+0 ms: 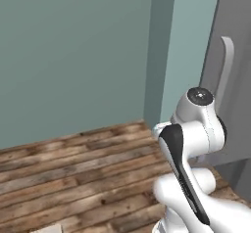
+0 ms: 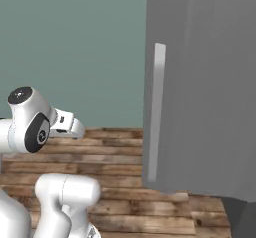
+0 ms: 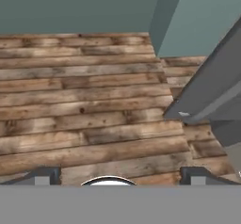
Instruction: Place one lemon and one steak in each tupperware on the nearby counter, to pack two identical lunches.
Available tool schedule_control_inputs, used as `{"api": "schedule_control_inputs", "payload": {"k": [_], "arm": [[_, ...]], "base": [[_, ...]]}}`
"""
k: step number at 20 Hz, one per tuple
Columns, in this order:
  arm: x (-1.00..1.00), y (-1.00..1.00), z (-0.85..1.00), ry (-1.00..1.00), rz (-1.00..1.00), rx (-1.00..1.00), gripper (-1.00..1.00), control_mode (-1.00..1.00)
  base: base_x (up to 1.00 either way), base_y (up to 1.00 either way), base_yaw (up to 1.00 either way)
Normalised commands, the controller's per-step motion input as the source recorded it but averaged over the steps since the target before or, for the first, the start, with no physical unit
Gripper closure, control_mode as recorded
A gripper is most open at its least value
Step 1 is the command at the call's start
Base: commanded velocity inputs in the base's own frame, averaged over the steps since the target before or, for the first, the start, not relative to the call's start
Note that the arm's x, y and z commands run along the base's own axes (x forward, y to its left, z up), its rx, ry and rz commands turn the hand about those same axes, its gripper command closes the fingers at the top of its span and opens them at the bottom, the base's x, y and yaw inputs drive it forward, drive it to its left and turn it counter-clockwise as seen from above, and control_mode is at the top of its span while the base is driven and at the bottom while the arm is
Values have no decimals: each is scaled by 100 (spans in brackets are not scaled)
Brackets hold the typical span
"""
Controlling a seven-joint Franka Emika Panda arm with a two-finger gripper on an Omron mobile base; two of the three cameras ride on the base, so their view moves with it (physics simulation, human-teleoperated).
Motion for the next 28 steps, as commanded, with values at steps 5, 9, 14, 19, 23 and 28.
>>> {"api": "schedule_control_inputs", "payload": {"k": [5,9,14,19,23,28], "arm": [[0,0,0,0,0,0,-100,100],[0,0,0,0,0,0,-100,100],[0,0,0,0,0,0,-100,100],[0,0,0,0,0,0,-100,100],[0,0,0,0,0,0,-100,100],[0,0,0,0,0,0,-100,100]], "base": [[100,0,0],[100,0,-1],[90,0,-19],[61,0,-33],[14,4,-40],[-7,10,-45]]}}
